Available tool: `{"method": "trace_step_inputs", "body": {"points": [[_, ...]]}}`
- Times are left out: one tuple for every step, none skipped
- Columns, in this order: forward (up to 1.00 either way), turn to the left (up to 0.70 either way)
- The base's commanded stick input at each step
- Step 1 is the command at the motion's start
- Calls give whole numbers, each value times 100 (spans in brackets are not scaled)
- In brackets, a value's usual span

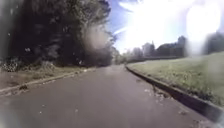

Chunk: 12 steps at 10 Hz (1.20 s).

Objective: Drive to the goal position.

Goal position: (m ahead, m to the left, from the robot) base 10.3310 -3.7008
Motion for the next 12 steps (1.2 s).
{"method": "trace_step_inputs", "body": {"points": [[45,0],[45,0],[45,0],[45,0],[45,0],[45,0],[45,0],[45,0],[45,0],[45,0],[45,0],[45,0]]}}
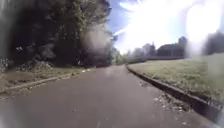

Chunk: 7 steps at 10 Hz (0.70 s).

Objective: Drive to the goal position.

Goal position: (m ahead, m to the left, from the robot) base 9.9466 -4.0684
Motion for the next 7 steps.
{"method": "trace_step_inputs", "body": {"points": [[45,0],[45,0],[45,0],[45,0],[45,0],[45,0],[45,0]]}}
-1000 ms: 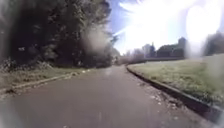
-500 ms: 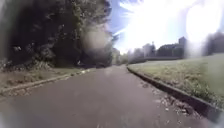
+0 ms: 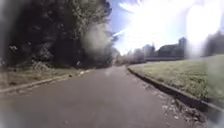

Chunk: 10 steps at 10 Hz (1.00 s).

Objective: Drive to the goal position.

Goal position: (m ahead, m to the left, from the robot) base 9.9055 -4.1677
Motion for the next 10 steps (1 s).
{"method": "trace_step_inputs", "body": {"points": [[45,0],[45,0],[45,0],[45,0],[45,0],[45,0],[45,0],[45,0],[45,0],[45,0]]}}
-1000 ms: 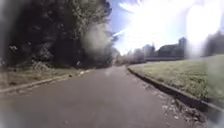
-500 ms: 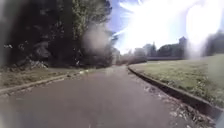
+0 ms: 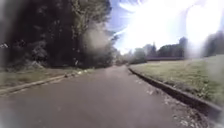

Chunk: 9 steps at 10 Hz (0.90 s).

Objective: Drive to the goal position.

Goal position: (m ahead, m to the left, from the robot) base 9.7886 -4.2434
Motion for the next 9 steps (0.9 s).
{"method": "trace_step_inputs", "body": {"points": [[45,0],[45,0],[45,0],[45,0],[45,0],[45,0],[45,0],[45,0],[45,0]]}}
